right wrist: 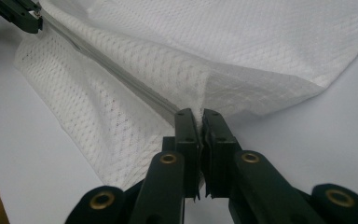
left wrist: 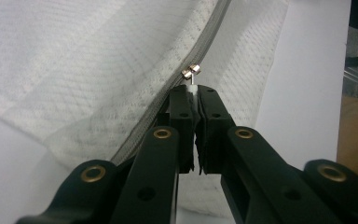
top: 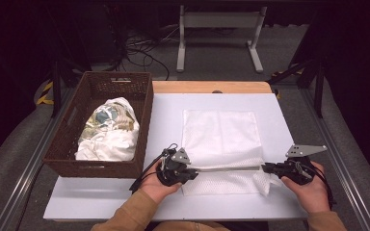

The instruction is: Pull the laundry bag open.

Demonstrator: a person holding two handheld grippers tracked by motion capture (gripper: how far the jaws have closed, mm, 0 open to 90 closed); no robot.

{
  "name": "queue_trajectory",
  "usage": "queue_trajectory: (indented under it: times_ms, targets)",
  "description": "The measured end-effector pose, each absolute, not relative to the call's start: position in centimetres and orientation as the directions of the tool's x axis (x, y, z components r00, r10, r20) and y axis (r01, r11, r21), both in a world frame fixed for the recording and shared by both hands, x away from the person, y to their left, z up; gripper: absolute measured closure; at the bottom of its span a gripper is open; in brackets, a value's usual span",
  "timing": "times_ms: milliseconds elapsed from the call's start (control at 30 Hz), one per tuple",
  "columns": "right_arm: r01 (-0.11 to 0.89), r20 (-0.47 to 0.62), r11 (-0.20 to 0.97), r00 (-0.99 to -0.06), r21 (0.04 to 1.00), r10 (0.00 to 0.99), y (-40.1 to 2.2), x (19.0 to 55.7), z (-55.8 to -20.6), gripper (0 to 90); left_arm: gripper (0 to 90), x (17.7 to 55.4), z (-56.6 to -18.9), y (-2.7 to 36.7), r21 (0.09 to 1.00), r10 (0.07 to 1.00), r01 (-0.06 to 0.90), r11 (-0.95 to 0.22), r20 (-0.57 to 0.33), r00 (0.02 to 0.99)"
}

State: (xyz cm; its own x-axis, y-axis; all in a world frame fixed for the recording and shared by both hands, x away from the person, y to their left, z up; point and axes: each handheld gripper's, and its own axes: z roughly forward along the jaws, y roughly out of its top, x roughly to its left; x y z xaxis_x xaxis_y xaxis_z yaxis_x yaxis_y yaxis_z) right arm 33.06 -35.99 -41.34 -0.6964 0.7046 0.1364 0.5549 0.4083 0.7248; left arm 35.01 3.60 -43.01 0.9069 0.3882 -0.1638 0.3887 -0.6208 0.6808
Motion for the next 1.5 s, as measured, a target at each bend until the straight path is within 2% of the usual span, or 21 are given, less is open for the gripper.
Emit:
queue_trajectory:
  times_ms: [233,900,1267,1400,1500]
  targets:
    - [0.551,0.138,0.417,-0.706,0.723,0.694,-35.9,33.6,-41.5,85.9,86.6,34.3,-43.3,5.1,0.681,0.423,0.392,-0.619,-0.132,0.897]
    - [0.569,0.154,0.406,-0.695,0.715,0.702,-36.6,33.7,-42.1,85.9,86.6,34.2,-43.8,8.4,0.669,0.485,0.461,-0.583,-0.169,0.858]
    - [0.573,0.159,0.409,-0.696,0.710,0.700,-36.4,33.7,-42.2,85.7,86.3,34.1,-44.1,8.2,0.653,0.512,0.467,-0.596,-0.139,0.847]
    - [0.584,0.152,0.420,-0.690,0.695,0.708,-36.4,33.7,-42.4,83.7,78.1,33.8,-44.3,8.0,0.654,0.512,0.462,-0.598,-0.132,0.849]
    - [0.581,0.144,0.406,-0.678,0.705,0.721,-36.7,33.4,-42.0,76.2,73.9,33.1,-43.5,8.2,0.693,0.501,0.447,-0.566,-0.142,0.854]
